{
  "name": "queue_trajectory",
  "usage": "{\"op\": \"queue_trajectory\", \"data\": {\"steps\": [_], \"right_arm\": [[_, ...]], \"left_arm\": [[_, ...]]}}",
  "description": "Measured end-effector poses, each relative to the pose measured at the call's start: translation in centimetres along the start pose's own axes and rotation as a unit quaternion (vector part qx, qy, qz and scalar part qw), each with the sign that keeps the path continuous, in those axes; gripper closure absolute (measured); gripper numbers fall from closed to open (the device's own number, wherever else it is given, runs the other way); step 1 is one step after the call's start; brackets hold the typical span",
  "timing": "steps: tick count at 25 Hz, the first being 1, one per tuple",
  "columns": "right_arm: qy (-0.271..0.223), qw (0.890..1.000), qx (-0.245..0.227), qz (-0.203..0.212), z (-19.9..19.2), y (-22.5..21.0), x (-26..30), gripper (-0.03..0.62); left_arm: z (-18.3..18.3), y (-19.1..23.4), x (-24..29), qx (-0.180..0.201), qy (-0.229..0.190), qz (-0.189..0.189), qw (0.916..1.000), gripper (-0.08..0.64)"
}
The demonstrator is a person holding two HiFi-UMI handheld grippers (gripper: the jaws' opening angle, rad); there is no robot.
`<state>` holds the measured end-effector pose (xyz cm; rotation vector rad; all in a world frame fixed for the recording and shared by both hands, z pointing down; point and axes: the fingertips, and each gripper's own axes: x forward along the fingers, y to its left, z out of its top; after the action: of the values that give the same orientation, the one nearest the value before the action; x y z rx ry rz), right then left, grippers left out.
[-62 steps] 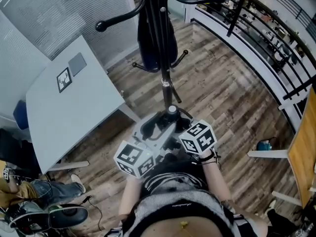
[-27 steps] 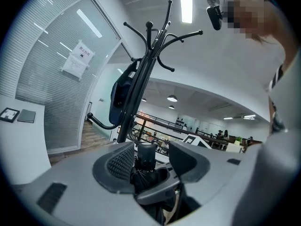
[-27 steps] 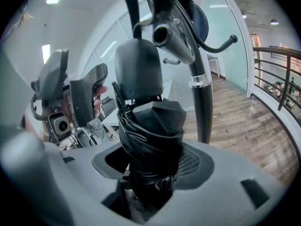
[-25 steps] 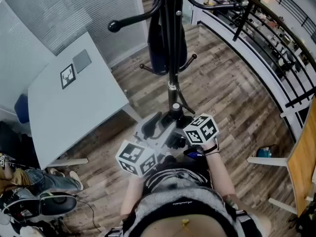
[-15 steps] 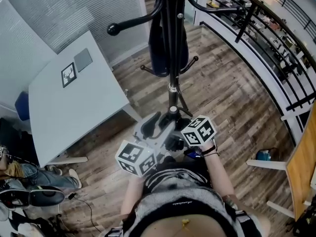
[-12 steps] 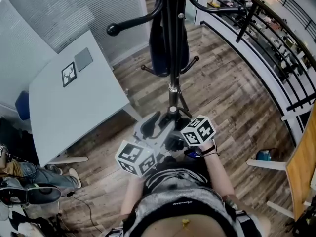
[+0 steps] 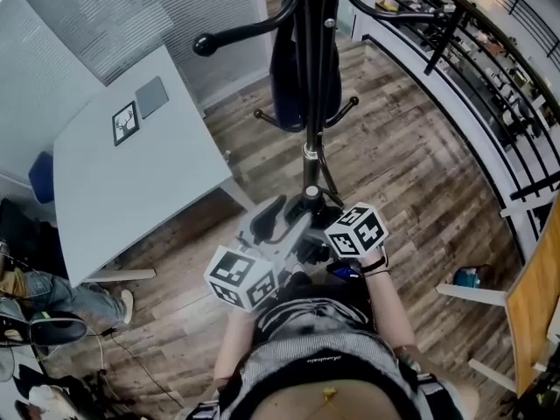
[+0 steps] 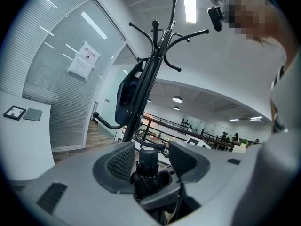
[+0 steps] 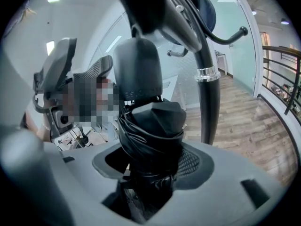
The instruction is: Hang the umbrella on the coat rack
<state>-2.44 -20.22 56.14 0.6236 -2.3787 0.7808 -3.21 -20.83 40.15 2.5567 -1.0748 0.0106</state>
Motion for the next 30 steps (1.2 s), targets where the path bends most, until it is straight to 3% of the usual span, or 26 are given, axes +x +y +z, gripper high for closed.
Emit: {"op": "queue_trajectory", "data": {"steps": [20, 30], "right_arm": [[0.005, 1.0, -0.02, 0.006, 0.9, -0.6, -2.1, 0.327], [0.016, 0.998, -0.039, 0.046, 0.8, -1.1, -1.6, 0.327]], "left_arm": [[0.0, 0.1, 0.8, -0.007, -0.001, 0.003, 1.0, 0.347], [0.0, 0.2, 1.5, -0.007, 0.004, 0.001, 1.0, 0.347]]}}
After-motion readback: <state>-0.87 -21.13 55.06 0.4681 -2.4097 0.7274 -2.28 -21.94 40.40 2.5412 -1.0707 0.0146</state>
